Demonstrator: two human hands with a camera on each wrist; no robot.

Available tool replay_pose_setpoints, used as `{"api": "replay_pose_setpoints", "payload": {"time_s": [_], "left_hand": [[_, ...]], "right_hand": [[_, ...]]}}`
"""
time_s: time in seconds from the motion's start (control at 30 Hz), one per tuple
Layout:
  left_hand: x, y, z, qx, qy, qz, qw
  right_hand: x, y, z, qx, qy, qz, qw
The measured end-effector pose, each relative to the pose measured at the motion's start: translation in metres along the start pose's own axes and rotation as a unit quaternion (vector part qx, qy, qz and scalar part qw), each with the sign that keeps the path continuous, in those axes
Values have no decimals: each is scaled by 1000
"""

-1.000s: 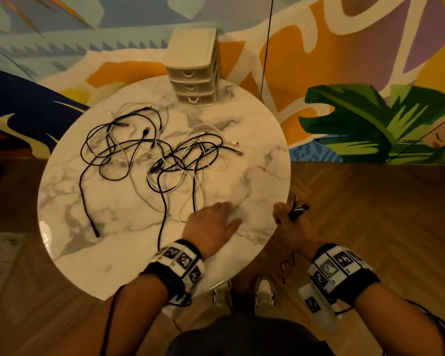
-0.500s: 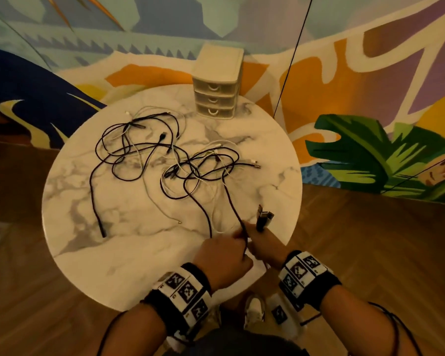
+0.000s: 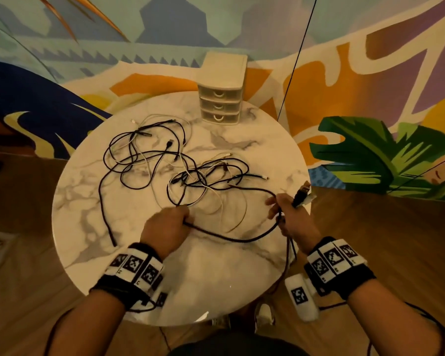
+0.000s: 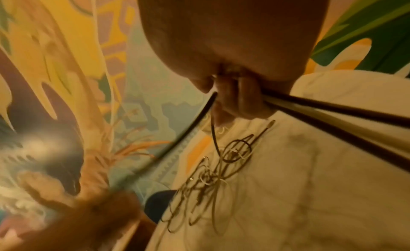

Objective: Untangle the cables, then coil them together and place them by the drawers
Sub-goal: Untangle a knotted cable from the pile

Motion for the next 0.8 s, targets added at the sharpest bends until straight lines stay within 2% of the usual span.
{"api": "replay_pose_setpoints", "payload": {"time_s": [0.1, 0.17, 0.23, 0.33, 0.4, 0.47, 0.5, 0.57, 0.6, 0.63, 0.7, 0.73, 0.77, 0.8], "left_hand": [[46, -50, -1, 155, 48, -18, 987], [75, -58, -8, 185, 120, -10, 975], [96, -43, -16, 146, 186, 54, 970], [109, -5, -26, 43, 250, 112, 961], [112, 8, -31, 22, 303, 122, 945], [109, 16, -30, 25, 334, 152, 930], [106, 18, -29, 2, 342, 153, 927], [96, 22, -27, -45, 368, 95, 924], [90, 19, -27, -58, 375, 34, 925], [86, 14, -28, -46, 366, -58, 928], [72, 5, -24, 62, 274, -262, 923], [61, 4, -18, 126, 191, -331, 915], [51, 6, -8, 150, 93, -388, 905], [43, 12, 5, 120, 4, -449, 885]], "right_hand": [[11, -2, 7, 86, -17, -150, 985], [0, 0, 6, 98, -55, -144, 983], [-18, 10, 0, 8, -64, -92, 994], [-40, 32, -10, -123, 2, -57, 991], [-43, 41, -10, -165, 46, -49, 984], [-43, 46, -7, -200, 47, -65, 976], [-42, 48, -6, -213, 36, -80, 973], [-41, 50, -6, -218, 8, -88, 972], [-39, 49, -6, -212, -5, -78, 974], [-38, 48, -5, -204, -16, -70, 976], [-36, 43, -4, -185, -32, -61, 980], [-36, 40, -4, -185, -45, -63, 980], [-35, 40, -5, -192, -60, -68, 977], [-37, 41, -8, -207, -82, -77, 972]]}}
Point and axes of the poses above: each hand's wrist, its own z-axis towards the middle knuckle, its own y-axis out of the palm, x = y × z, the point moved 2 cm from there along z, towards the middle knuckle, and after that the axes turned 3 degrees about -z, right-handed, at the moved point
